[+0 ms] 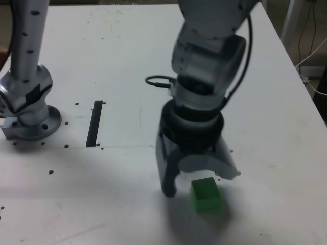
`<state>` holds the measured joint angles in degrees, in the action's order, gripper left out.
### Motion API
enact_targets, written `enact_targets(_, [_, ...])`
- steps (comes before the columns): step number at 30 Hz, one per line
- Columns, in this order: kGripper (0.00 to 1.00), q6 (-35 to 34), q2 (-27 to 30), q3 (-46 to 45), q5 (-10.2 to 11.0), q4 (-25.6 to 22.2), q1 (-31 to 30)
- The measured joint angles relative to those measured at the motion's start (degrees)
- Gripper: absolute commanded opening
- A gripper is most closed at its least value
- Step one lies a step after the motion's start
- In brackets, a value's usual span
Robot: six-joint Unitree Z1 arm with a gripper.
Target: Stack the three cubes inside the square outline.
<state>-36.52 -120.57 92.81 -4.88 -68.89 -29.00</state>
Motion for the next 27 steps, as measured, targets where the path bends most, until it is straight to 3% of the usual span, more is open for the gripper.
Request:
enact_targets(8, [0.97,0.00,-4.45,6.72,0.64,-3.68,-0.91])
enact_targets(16, [0.82,0.31,-5.69,6.78,-0.20,-2.64,-0.77])
enact_targets(27, [0.44,0.82,-5.87,4.97,-0.71,-0.21,0.20])
